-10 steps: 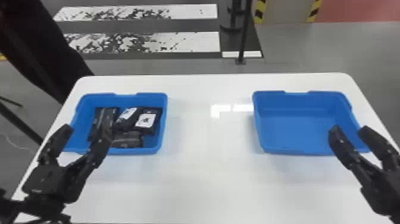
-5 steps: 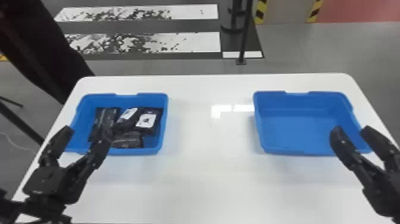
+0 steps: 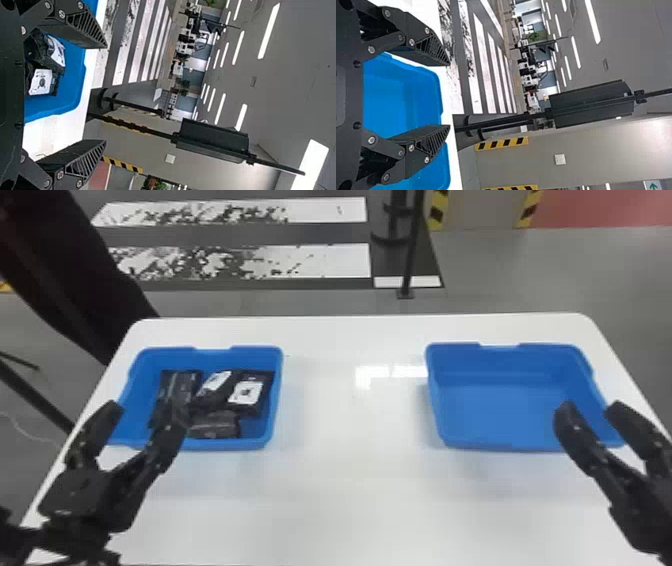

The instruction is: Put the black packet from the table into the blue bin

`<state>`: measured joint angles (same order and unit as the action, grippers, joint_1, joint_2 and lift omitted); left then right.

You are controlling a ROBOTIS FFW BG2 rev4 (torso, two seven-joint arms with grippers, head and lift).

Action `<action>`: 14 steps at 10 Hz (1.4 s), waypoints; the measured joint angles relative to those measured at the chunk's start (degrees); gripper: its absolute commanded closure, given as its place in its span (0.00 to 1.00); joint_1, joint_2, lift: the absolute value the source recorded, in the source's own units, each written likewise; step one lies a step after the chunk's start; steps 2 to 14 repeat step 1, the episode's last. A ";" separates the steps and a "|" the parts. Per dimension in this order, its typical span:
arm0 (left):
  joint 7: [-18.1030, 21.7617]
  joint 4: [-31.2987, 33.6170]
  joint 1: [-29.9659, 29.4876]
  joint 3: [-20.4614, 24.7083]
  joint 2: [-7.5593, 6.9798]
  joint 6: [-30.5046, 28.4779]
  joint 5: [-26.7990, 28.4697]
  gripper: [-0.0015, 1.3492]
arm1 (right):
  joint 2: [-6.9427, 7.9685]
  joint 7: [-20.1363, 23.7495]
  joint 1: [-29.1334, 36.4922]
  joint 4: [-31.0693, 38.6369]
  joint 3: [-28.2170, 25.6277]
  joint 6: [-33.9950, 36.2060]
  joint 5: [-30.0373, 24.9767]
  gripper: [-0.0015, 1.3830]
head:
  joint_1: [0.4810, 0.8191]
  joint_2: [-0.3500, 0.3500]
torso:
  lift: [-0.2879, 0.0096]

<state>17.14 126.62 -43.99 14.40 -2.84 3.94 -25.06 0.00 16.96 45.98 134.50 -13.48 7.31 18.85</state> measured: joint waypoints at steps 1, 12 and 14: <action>0.00 0.00 0.03 0.00 0.00 -0.12 -0.03 0.14 | 0.00 0.00 0.00 0.00 0.00 0.00 0.00 0.37 | 0.63 0.57 | 0.60; 0.00 0.00 0.03 0.00 0.00 -0.12 -0.03 0.14 | 0.00 0.00 0.00 0.00 0.00 0.00 0.00 0.37 | 0.63 0.57 | 0.60; 0.00 0.00 0.03 0.00 0.00 -0.12 -0.03 0.14 | 0.00 0.00 0.00 0.00 0.00 0.00 0.00 0.37 | 0.63 0.57 | 0.60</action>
